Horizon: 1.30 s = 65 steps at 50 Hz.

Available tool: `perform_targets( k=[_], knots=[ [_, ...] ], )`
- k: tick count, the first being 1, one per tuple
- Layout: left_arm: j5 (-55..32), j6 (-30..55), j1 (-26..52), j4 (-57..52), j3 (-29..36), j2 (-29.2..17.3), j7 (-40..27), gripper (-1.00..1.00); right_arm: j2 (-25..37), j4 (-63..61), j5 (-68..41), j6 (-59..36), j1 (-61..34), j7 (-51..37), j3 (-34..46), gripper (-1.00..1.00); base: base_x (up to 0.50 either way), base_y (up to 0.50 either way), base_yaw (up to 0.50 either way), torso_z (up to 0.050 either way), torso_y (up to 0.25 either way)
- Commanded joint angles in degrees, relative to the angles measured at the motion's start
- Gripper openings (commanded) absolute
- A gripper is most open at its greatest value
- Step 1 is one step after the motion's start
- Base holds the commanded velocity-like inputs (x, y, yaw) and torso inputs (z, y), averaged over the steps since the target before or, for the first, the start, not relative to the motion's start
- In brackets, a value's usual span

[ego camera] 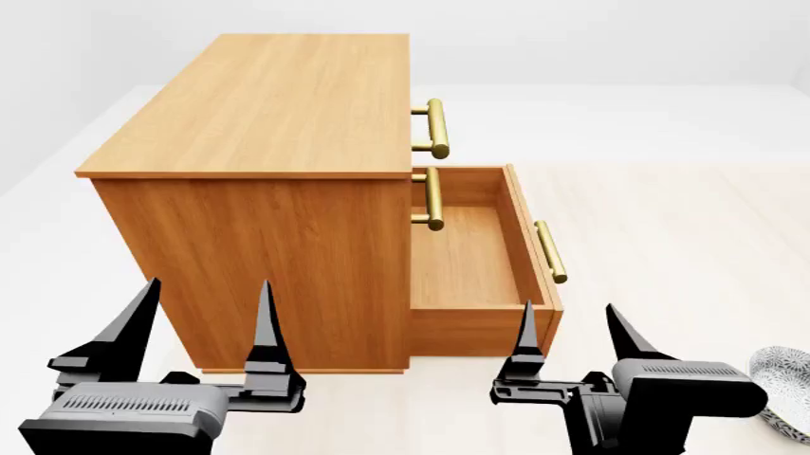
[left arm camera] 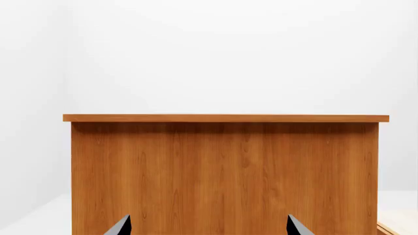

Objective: Put the bowl on top of the cabinet.

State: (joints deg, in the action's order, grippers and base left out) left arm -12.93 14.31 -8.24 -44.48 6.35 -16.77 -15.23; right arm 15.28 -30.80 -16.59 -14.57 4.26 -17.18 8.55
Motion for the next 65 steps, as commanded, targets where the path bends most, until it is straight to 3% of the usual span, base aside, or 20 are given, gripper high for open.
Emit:
perform_targets(
  k=[1,10,13,28,55,65],
  knots=[
    [-0.2,-0.3,0.0,0.0,0.3,-0.4,-0.4,1.00,0.3,0.1,0.3,-0.8,-0.3,-0.9,0.6,1.00,0.00,0.00,0.00,0.000,0.000],
    [-0.4,-0.4,0.2,0.1,0.5,-0.6,-0.7,1.00,0.7,0.2,0.6,-0.3,-0.3,-0.9,1.0,1.00,0.02,0.16,0.00,0.000,0.000],
    [-0.4,-0.2,0.4,0.1,0.7,-0.7,-0.9,1.00,0.9,0.8,0.3,-4.4,-1.5,-2.0,1.3,1.00,0.03,0.07,0.00,0.000,0.000],
    [-0.9,-0.7,0.0,-0.3,0.8,-1.2,-1.3,1.00,1.3,-0.4,-1.0,0.3,0.1,-0.4,0.9,1.00,0.09,0.00,0.00,0.000,0.000],
    [-0.6,-1.3,-4.1,-4.5,-1.8,-2.4,-4.7,1.00,4.6,-4.4,-2.6,-11.6,-5.3,-3.6,-0.1,1.00,0.06,0.00,0.00,0.000,0.000],
    [0.2,-1.7,-5.2,-5.1,-1.7,-2.5,-5.7,1.00,6.9,-7.1,-5.5,-16.5,-7.7,-4.6,-3.9,1.00,0.00,0.00,0.00,0.000,0.000]
  ],
)
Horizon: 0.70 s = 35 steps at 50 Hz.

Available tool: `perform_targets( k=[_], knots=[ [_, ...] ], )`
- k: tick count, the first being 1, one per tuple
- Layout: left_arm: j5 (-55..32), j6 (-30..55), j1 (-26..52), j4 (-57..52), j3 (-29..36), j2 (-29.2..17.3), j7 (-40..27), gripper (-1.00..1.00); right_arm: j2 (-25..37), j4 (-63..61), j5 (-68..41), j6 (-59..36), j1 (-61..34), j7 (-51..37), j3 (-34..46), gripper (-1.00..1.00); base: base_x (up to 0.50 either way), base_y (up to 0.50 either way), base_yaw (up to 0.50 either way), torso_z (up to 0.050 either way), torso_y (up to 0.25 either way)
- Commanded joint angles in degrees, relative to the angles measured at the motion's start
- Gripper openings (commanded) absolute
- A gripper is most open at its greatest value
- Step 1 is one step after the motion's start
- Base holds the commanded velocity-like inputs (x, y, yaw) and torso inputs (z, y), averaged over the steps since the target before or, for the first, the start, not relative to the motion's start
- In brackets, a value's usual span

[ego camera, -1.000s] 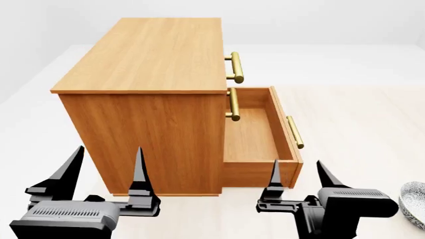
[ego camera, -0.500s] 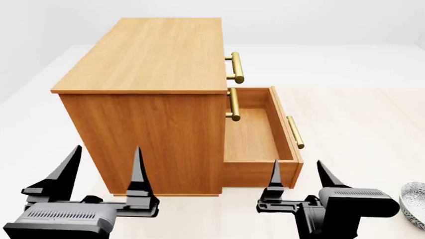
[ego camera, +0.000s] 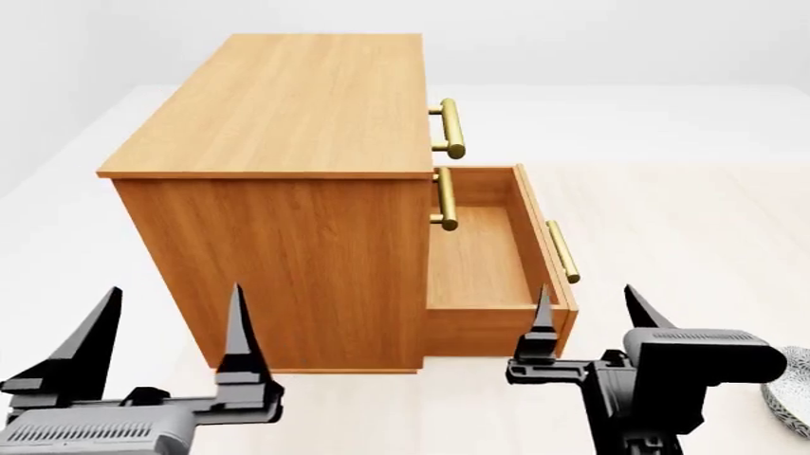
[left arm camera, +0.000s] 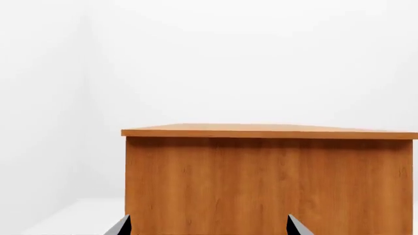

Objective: Put the bowl on top of the cabinet.

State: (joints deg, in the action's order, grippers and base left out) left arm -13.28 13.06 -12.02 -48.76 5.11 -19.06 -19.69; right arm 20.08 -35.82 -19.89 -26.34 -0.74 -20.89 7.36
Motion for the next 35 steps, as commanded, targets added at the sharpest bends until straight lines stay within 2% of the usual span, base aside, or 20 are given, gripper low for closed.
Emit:
perform_targets(
  k=[1,12,14,35],
  knots=[
    [0.5,-0.4,-1.4,-0.9,-0.4,-0.2,-1.2,1.00,2.2,-2.3,-2.7,-5.3,-3.0,-1.1,-3.3,1.00,0.00,0.00,0.00,0.000,0.000],
    [0.2,-0.3,-1.4,-1.6,-0.5,-0.7,-1.7,1.00,3.4,-3.6,-4.2,-8.3,-4.2,-2.3,-5.4,1.00,0.00,0.00,0.00,0.000,0.000],
    [0.2,-0.4,-1.5,-1.6,-0.4,-0.8,-1.7,1.00,3.2,-3.8,-5.5,-12.2,-4.9,-4.4,-6.7,1.00,0.00,0.00,0.00,0.000,0.000],
    [0.5,-0.5,-1.7,-2.2,0.2,-1.4,-2.5,1.00,6.9,-0.5,-8.5,-15.5,-8.9,-4.7,-14.0,1.00,0.00,0.00,0.00,0.000,0.000]
  ],
)
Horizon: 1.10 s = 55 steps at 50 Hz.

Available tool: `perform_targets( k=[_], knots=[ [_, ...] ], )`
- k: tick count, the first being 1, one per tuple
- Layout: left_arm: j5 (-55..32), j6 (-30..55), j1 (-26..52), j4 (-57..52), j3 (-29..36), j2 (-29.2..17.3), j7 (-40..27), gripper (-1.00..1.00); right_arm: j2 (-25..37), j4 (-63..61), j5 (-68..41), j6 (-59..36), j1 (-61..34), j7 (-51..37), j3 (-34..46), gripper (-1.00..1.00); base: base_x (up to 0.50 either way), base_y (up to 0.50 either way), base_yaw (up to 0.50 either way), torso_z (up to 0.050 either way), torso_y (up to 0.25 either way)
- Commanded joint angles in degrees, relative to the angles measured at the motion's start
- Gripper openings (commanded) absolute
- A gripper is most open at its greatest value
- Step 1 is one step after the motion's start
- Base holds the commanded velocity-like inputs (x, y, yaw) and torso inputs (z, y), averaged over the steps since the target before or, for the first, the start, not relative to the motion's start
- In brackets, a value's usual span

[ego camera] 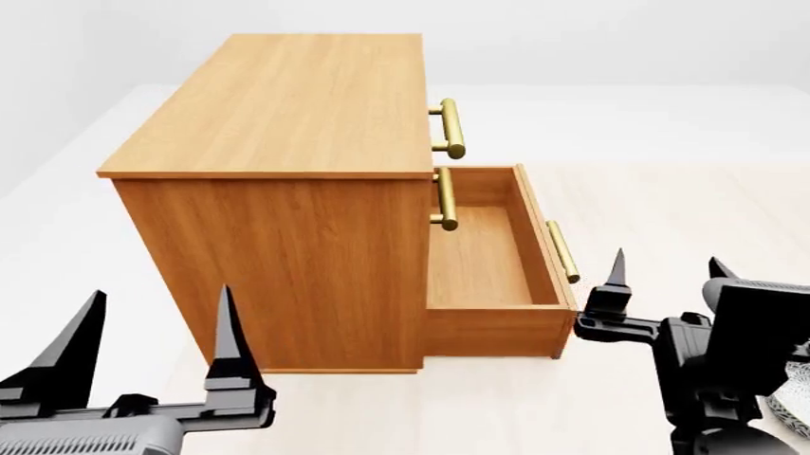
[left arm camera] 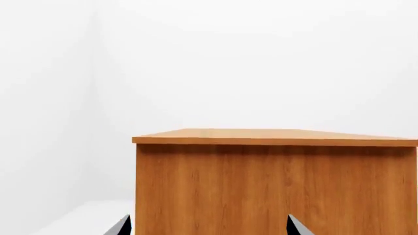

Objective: Put the bowl on top of the cabinet.

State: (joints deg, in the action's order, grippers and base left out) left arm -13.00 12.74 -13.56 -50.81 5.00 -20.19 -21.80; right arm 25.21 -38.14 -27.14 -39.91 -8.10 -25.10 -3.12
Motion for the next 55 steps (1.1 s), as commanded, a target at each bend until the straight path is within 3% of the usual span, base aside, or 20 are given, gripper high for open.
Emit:
perform_targets(
  k=[1,55],
  knots=[
    [0.3,-0.3,-0.1,-0.1,0.5,-0.3,-0.4,1.00,1.7,2.0,-2.0,-2.4,-1.7,-0.4,-4.1,1.00,0.00,0.00,0.00,0.000,0.000],
    [0.4,-0.7,0.3,0.3,2.0,-1.5,-1.9,1.00,10.9,21.9,4.0,-2.4,-8.9,0.3,-7.7,1.00,0.00,0.00,0.00,0.000,0.000]
  ],
)
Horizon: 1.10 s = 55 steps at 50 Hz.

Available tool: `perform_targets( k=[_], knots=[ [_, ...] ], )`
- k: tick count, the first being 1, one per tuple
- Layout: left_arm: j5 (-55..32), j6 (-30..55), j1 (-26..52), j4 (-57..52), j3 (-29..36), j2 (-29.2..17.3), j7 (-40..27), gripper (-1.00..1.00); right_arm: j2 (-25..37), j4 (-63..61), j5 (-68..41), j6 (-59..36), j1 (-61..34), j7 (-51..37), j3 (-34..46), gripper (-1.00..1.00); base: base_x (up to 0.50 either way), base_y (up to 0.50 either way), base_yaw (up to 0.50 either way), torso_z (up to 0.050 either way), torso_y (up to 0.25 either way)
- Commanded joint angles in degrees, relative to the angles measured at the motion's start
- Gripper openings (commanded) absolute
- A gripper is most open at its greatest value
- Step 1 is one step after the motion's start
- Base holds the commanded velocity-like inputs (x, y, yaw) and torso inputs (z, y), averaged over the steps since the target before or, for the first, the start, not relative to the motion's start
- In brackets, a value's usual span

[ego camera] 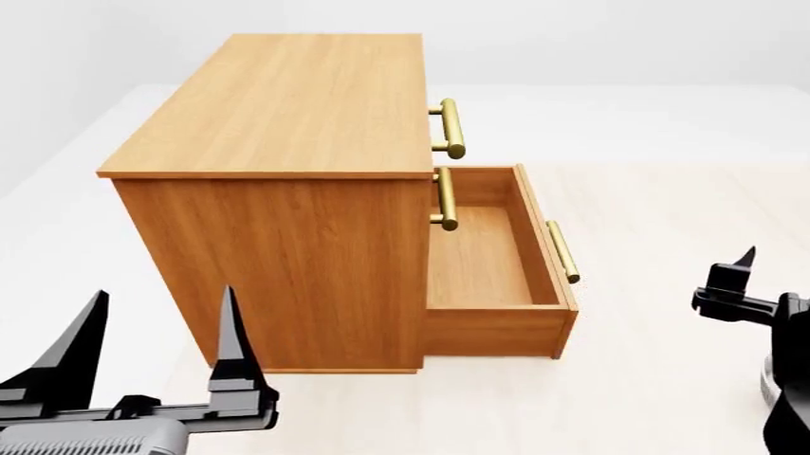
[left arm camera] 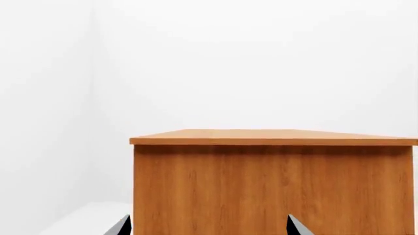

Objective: Put the bowl on top of the cabinet.

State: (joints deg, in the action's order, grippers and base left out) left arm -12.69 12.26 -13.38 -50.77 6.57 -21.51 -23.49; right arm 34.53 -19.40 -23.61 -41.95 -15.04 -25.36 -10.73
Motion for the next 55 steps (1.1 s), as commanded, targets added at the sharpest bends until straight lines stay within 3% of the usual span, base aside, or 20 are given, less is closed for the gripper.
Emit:
perform_targets(
  k=[1,55],
  knots=[
    [0.0,0.1,0.2,0.1,0.4,-0.2,-0.3,1.00,1.7,3.9,0.1,-0.7,-2.5,0.9,-0.2,1.00,0.00,0.00,0.00,0.000,0.000],
    [0.6,0.1,0.7,0.3,2.0,-1.2,-1.8,1.00,0.2,21.5,-5.6,-14.5,-15.8,3.5,2.3,1.00,0.00,0.00,0.00,0.000,0.000]
  ],
)
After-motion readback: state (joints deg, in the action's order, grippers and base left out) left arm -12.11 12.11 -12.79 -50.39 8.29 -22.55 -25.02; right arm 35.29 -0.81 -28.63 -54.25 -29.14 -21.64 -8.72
